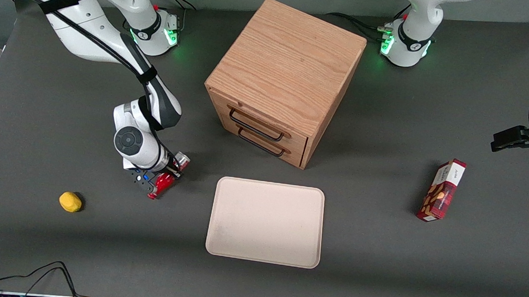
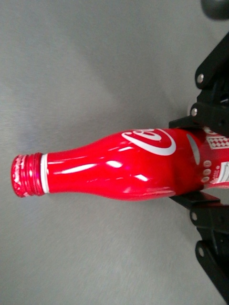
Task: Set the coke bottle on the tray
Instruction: 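Lift the bottle with the right gripper off the table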
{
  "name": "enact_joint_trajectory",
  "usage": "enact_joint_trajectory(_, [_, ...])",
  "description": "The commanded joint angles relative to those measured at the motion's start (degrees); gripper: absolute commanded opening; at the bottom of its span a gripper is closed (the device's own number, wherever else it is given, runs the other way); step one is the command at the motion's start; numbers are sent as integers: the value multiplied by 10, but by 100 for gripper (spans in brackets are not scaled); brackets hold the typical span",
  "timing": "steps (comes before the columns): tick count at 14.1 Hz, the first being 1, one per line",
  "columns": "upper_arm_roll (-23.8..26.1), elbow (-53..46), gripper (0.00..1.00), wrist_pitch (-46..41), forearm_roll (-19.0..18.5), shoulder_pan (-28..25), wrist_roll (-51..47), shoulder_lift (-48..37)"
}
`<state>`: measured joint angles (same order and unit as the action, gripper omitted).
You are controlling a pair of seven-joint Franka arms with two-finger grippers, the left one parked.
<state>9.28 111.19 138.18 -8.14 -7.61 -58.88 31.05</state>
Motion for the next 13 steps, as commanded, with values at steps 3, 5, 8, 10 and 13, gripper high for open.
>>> enact_joint_trajectory(3, [32,-50,0,-173,-3,46,21,-122])
enact_joint_trajectory(5, [71,-129,0,-284,15,86,65,-134])
enact_joint_trajectory(8, [92,-275,0,-445,15,108,118,-129])
enact_joint_trajectory(10, [90,-351,0,-515,26,108,157,-121])
enact_joint_trajectory(13, [87,-406,0,-553,25,103,198,-96])
